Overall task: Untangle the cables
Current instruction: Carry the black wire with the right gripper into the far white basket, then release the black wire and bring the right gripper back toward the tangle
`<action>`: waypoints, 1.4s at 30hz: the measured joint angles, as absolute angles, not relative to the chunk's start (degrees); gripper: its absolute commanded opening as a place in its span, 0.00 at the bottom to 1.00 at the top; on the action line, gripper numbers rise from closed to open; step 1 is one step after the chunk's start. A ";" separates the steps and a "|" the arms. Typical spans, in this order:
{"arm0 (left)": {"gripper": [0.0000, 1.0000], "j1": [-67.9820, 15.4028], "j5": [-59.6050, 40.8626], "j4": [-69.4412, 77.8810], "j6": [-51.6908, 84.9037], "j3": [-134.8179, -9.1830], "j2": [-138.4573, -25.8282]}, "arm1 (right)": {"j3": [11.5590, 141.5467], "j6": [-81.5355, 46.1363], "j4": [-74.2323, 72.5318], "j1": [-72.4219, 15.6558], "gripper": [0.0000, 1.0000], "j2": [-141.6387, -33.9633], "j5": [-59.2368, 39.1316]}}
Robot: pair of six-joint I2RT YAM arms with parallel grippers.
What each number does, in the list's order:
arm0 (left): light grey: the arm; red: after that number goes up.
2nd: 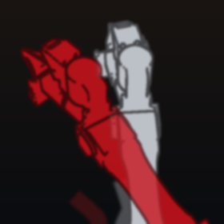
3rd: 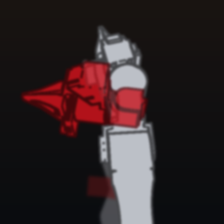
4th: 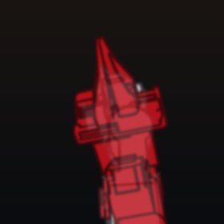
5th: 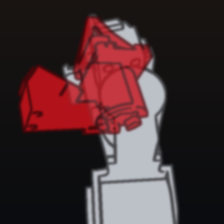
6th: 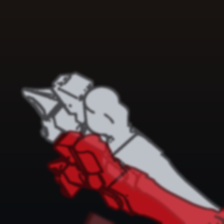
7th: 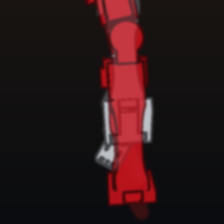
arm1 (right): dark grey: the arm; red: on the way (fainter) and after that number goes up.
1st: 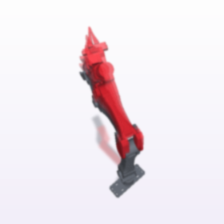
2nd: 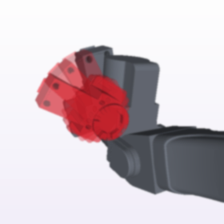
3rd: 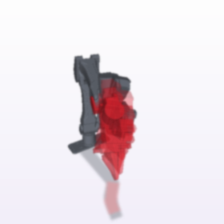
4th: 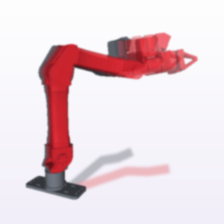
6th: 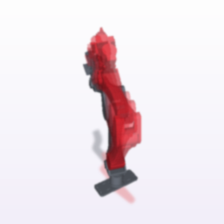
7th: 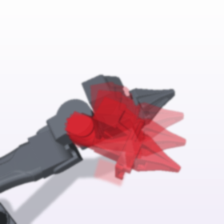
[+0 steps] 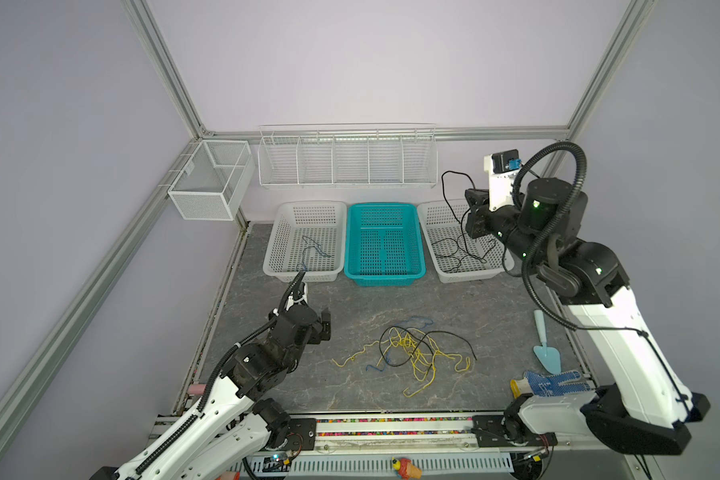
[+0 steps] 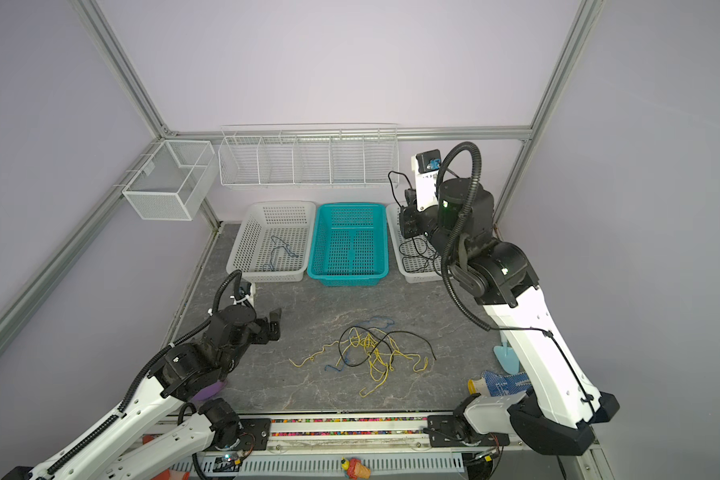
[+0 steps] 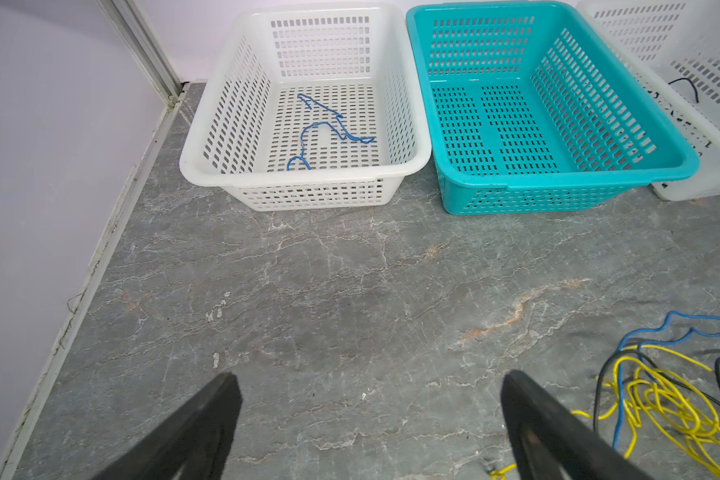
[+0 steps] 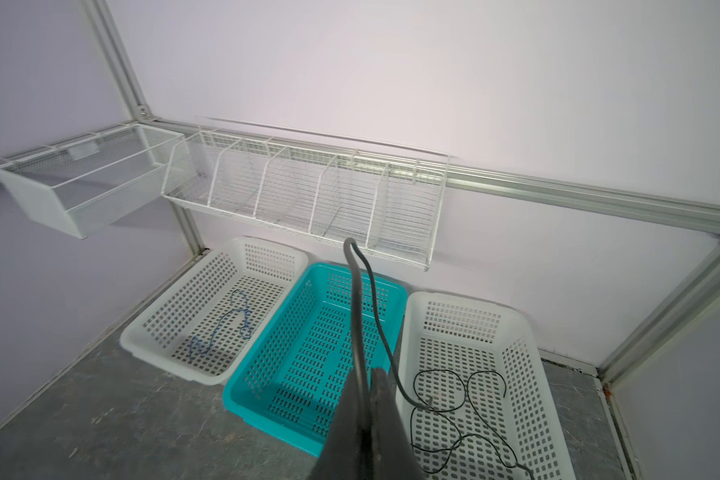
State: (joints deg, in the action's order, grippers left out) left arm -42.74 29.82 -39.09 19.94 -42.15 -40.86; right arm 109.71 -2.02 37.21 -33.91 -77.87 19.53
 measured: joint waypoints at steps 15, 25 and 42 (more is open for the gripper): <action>0.99 -42.74 31.29 -34.70 17.56 -37.26 -34.98 | 102.89 -10.39 25.50 -18.22 0.06 -92.42 10.94; 0.99 -42.74 31.24 -33.26 16.53 -36.64 -35.24 | 92.18 -16.43 22.79 -16.51 0.15 -95.57 8.12; 0.99 -42.74 19.53 -31.99 14.87 -36.10 -42.46 | 83.40 -24.64 28.97 -19.46 0.53 -86.96 6.74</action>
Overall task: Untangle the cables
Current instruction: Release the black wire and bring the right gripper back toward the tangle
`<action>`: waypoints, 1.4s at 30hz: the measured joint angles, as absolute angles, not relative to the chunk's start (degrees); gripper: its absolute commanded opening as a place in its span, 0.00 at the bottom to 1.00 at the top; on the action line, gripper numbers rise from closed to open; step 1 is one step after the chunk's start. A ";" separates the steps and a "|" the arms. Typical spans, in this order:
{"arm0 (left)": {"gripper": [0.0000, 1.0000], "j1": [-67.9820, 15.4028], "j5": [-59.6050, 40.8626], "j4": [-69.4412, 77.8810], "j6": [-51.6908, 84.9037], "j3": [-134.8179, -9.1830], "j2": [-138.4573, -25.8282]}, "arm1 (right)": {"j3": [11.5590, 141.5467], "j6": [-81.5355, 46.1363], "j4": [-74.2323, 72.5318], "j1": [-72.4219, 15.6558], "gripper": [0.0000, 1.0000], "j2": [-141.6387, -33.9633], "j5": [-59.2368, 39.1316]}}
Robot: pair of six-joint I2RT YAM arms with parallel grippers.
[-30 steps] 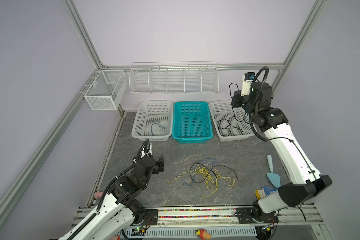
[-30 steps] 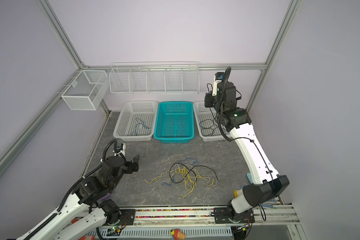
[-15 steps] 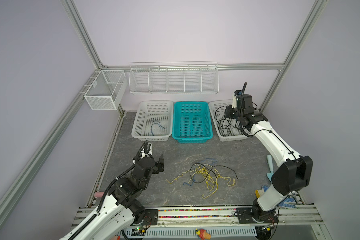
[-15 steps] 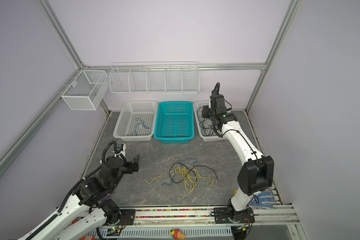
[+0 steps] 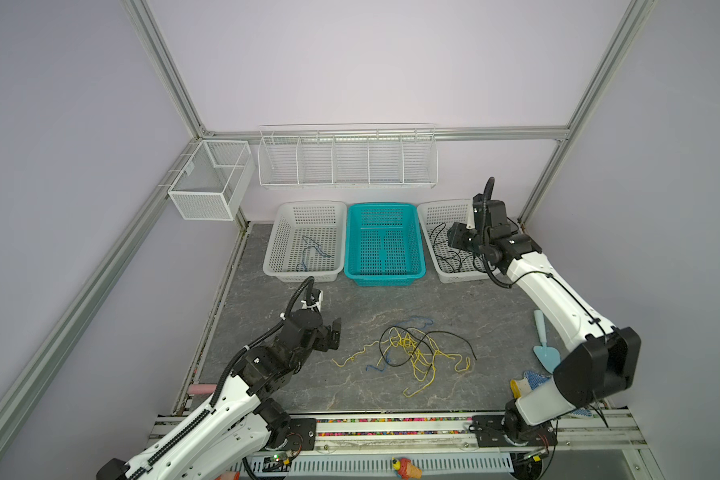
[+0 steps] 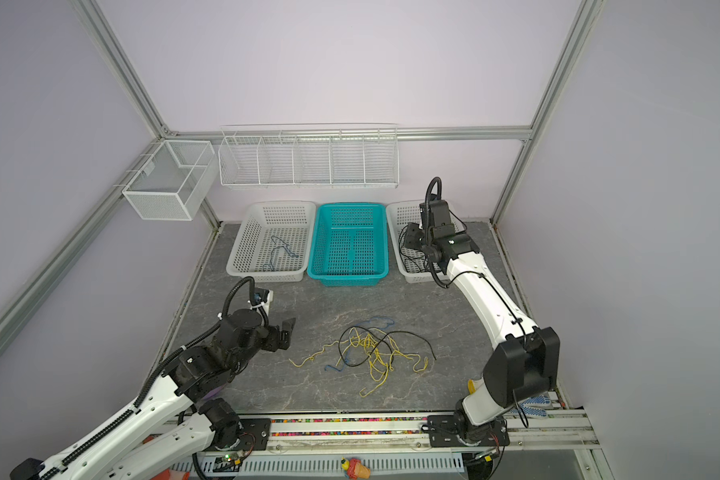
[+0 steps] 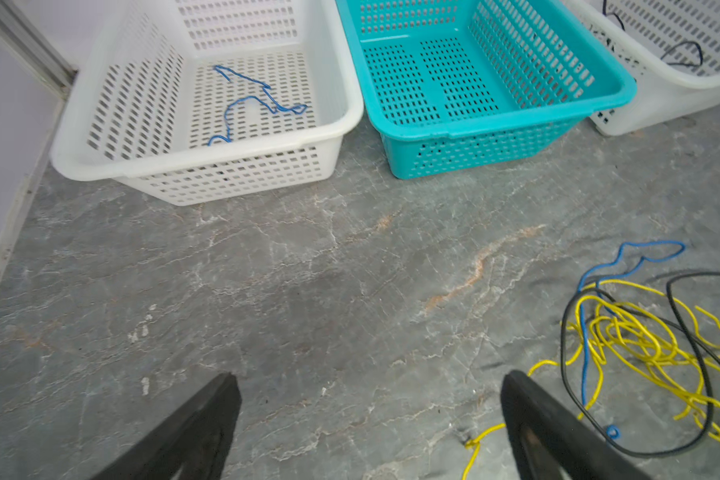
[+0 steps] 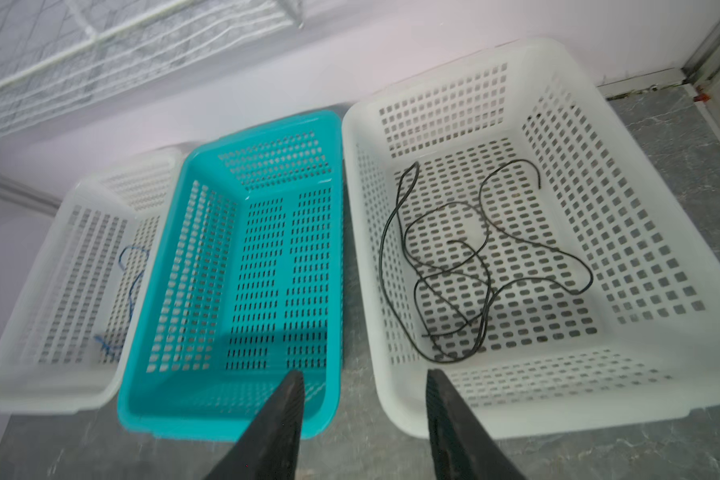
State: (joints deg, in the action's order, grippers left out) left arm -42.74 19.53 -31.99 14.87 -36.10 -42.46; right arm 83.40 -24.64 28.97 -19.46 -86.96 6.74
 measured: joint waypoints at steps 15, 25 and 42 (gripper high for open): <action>0.99 -42.74 13.37 -32.03 14.48 -36.10 -45.17 | 55.94 -17.23 33.56 -42.50 0.56 -67.66 -7.27; 0.99 -42.74 12.64 -32.34 14.31 -36.12 -45.34 | 54.59 -11.64 36.42 -63.61 0.57 -72.58 4.01; 0.99 -42.74 12.34 -32.49 14.28 -36.12 -44.97 | 56.38 -7.75 38.09 -72.55 0.56 -89.06 22.94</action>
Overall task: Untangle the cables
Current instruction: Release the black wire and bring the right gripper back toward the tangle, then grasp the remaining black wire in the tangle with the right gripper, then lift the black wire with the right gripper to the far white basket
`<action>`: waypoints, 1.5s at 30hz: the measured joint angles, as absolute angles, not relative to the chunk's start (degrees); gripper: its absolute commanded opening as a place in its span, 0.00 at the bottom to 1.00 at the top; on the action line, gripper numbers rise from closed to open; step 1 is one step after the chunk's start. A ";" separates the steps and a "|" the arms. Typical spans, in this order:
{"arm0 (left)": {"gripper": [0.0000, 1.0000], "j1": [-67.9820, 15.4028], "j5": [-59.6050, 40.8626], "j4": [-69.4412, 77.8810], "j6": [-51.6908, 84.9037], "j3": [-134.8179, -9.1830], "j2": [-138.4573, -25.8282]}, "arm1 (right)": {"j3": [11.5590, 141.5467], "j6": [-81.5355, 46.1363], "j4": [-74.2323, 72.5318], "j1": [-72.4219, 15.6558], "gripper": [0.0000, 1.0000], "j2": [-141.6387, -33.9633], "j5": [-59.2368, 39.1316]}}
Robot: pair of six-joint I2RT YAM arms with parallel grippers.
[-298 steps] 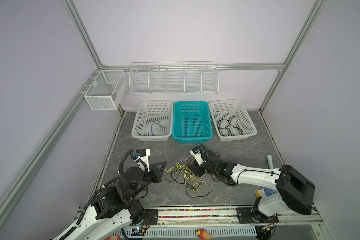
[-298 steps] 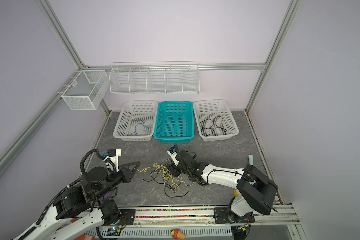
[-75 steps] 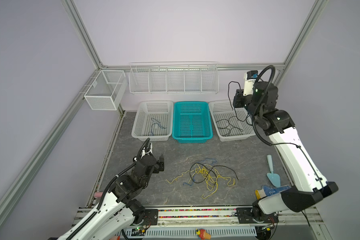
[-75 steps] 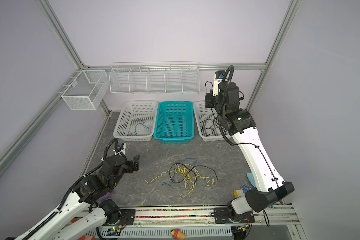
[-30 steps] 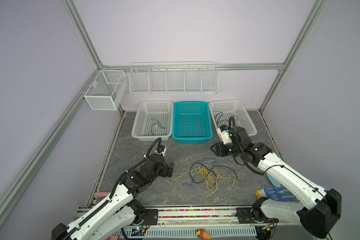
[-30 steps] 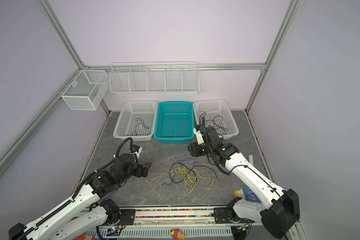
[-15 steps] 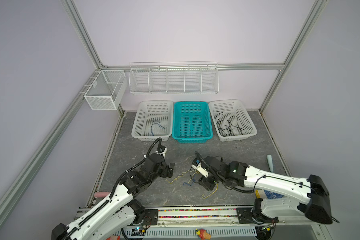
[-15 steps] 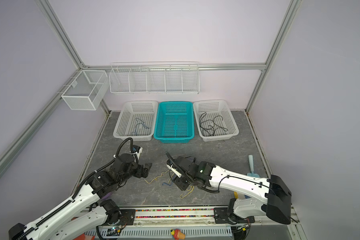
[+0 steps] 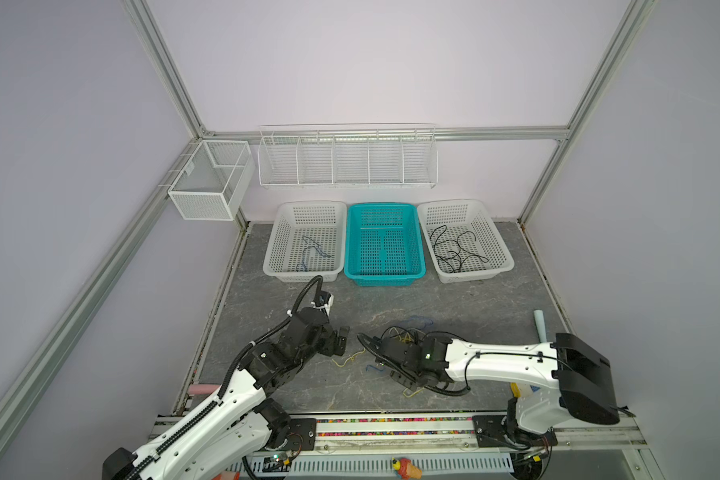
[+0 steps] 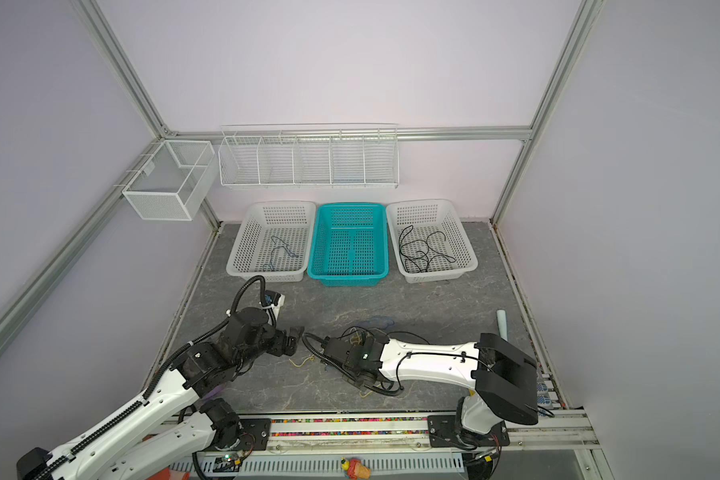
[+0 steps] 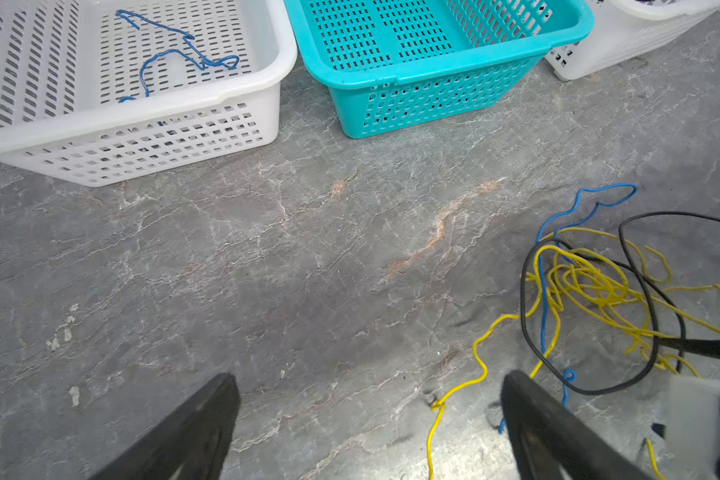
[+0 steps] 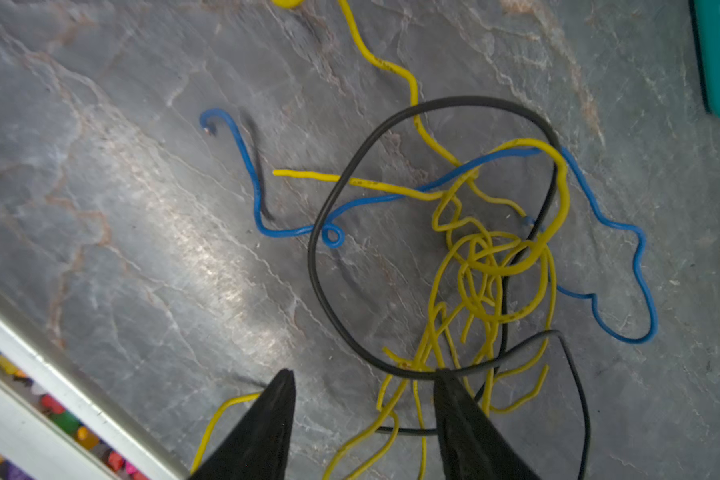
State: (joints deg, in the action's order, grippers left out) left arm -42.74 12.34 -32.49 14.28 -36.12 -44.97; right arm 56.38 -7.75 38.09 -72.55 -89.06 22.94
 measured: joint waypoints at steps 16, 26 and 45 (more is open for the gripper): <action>0.99 -42.74 12.34 -32.49 14.28 -36.12 -44.91 | 56.62 -4.19 32.82 -72.64 0.25 -95.88 24.14; 0.99 -42.74 12.36 -32.51 14.28 -36.12 -44.91 | 56.62 -2.70 30.74 -72.58 0.07 -94.06 24.12; 0.99 -42.74 12.34 -32.51 14.28 -36.12 -45.25 | 62.85 -3.01 28.62 -64.71 0.07 -64.84 16.16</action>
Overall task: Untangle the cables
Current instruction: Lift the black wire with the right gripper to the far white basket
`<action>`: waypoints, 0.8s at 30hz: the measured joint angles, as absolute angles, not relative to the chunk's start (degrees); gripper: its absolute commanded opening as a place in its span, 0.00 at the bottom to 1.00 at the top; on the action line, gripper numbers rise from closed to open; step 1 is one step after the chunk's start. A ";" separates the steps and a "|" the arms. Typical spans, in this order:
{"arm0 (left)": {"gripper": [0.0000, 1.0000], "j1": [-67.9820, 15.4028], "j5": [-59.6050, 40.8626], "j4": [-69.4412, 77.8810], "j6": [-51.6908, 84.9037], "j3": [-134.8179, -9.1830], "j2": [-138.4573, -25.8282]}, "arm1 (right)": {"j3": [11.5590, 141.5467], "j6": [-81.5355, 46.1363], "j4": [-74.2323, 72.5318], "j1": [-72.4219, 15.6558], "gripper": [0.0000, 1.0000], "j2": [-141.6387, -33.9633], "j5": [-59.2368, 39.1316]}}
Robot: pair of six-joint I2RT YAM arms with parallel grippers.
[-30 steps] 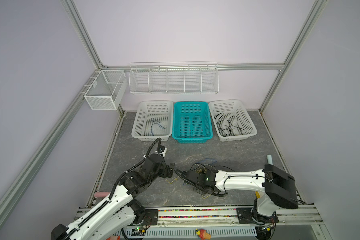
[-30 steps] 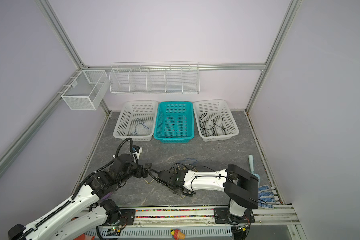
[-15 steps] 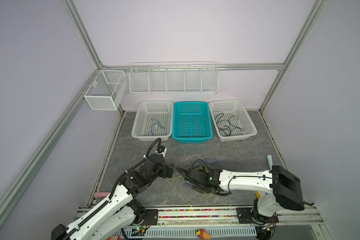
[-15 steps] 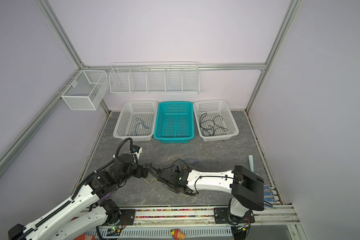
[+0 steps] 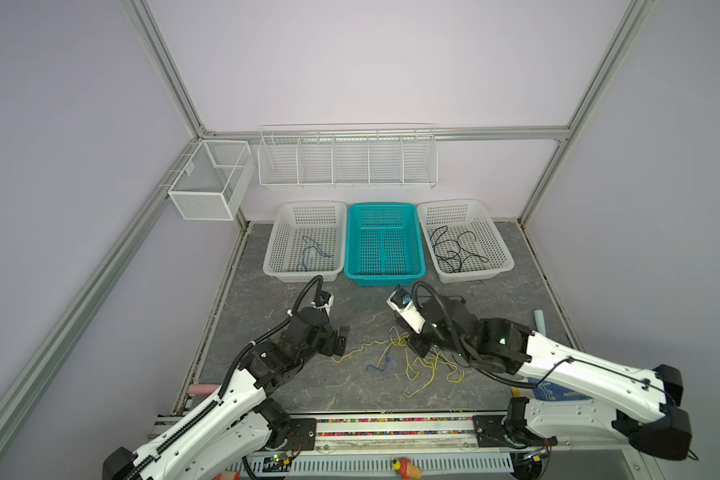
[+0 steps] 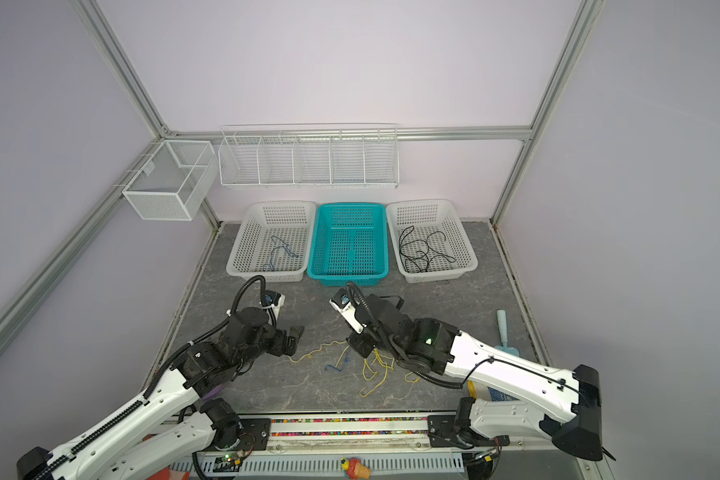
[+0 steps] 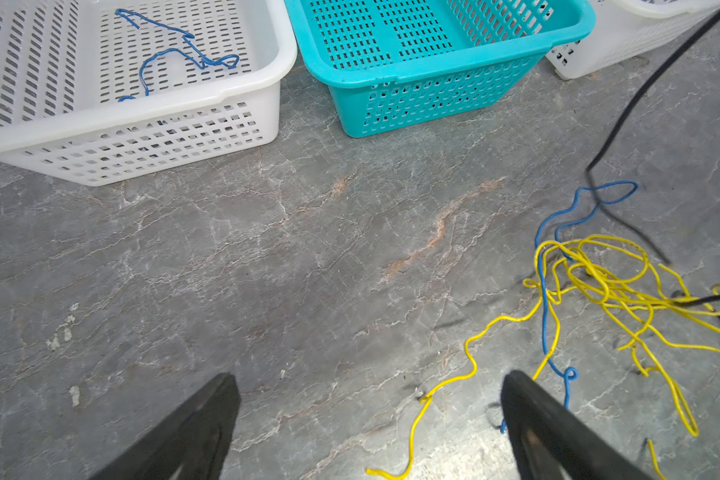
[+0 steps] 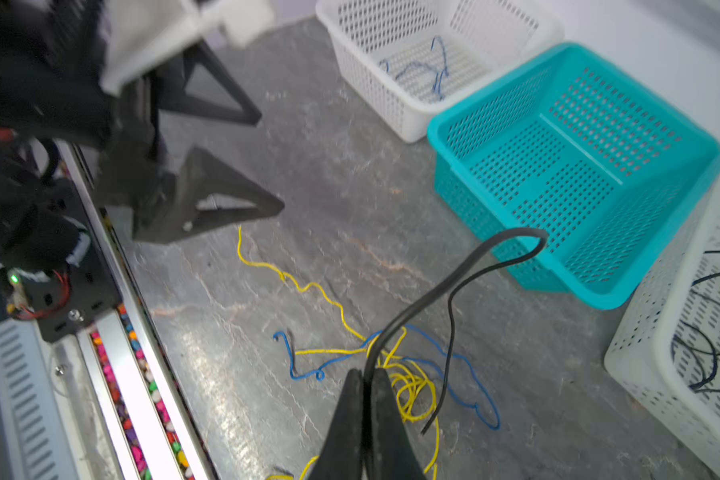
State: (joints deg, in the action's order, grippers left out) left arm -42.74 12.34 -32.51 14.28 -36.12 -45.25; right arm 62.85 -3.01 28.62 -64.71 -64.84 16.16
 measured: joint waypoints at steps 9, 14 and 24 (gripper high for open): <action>0.99 -42.74 12.34 -32.60 14.28 -36.12 -46.04 | 73.32 -2.72 28.12 -62.57 0.06 -61.93 16.14; 0.99 -42.74 12.34 -32.95 14.28 -36.12 -46.39 | 79.44 -1.85 27.57 -59.64 0.06 -61.39 17.56; 0.99 -42.74 12.34 -32.99 14.28 -36.12 -46.81 | 90.87 -1.96 26.70 -45.78 0.06 -63.37 17.67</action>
State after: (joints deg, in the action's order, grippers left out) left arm -42.74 12.34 -32.99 14.28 -36.12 -46.81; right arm 90.87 -1.96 26.70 -45.78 -63.37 17.67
